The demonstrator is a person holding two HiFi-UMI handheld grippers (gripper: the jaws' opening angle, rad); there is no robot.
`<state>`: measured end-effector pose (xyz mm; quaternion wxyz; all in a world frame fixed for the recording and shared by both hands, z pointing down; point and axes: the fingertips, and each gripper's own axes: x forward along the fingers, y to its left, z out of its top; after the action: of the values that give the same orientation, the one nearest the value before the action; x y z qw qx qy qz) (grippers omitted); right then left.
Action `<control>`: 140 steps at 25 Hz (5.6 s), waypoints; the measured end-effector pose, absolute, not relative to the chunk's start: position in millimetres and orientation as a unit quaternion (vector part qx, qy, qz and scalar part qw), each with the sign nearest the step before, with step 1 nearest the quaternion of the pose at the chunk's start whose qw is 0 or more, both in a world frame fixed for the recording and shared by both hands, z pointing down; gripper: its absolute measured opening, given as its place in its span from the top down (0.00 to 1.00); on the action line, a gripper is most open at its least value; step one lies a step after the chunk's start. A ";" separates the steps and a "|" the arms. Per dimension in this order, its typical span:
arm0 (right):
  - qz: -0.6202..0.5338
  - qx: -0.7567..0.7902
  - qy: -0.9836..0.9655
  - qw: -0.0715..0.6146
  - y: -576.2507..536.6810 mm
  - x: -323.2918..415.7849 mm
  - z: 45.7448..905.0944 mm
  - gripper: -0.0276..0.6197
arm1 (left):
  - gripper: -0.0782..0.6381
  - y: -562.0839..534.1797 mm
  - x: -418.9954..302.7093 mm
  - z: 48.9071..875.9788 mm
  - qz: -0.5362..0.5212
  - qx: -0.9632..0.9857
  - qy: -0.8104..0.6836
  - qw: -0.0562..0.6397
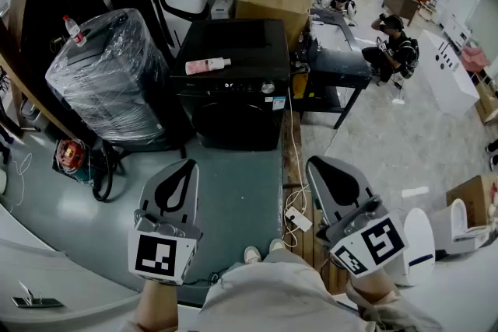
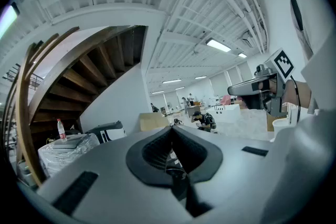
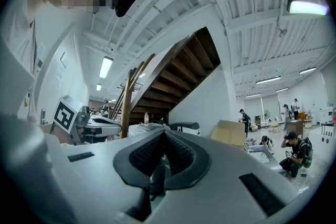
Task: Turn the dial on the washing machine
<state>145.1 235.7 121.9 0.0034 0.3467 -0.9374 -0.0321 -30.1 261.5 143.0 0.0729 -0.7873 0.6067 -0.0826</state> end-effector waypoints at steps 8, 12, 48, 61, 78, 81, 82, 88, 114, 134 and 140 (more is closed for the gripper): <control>-0.017 0.373 -0.927 -0.008 224.5 149.7 123.8 0.91 | 0.86 259.1 -36.0 149.5 -0.094 -0.786 0.606 0.078; -0.001 0.377 -0.926 -0.001 213.2 150.3 134.1 0.91 | 0.86 246.4 -32.5 154.1 -0.089 -0.793 0.599 0.070; 0.082 0.344 -0.935 0.026 -129.1 138.1 211.6 0.55 | 0.87 -58.1 -42.5 203.8 -0.154 -0.756 0.636 0.030; 0.096 0.357 -0.928 0.045 -165.9 127.9 242.5 0.54 | 0.87 -97.1 -44.6 218.2 -0.161 -0.774 0.611 0.043; 0.086 0.448 -0.889 0.046 -192.9 82.8 314.8 0.54 | 0.86 -113.9 -104.9 286.1 -0.189 -0.818 0.539 0.070; 0.092 0.454 -0.884 0.065 -201.1 75.0 342.6 0.54 | 0.87 -116.2 -111.9 300.1 -0.188 -0.822 0.533 0.074; 0.094 0.456 -0.882 0.071 -204.1 71.7 352.5 0.54 | 0.87 -117.5 -114.8 305.3 -0.189 -0.823 0.531 0.075; 0.100 0.471 -0.873 0.077 -222.6 57.4 405.7 0.54 | 0.87 -136.1 -131.0 339.6 -0.175 -0.830 0.525 0.073; 0.179 0.503 -0.837 0.117 -305.4 57.9 574.1 0.50 | 0.86 -189.0 -153.9 475.7 -0.165 -0.834 0.525 0.035; 0.069 0.577 -0.792 0.188 -320.7 53.6 592.6 0.50 | 0.86 -204.4 -151.9 514.6 -0.170 -0.835 0.524 -0.014; -0.009 0.571 -0.779 0.259 -317.5 44.1 586.7 0.50 | 0.86 -200.7 -153.2 518.7 -0.168 -0.838 0.517 -0.042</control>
<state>44.1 -317.5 586.7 0.2586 0.5709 -0.7791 -0.0091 -153.2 -200.7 518.7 -0.0418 -0.8384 0.5170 -0.1676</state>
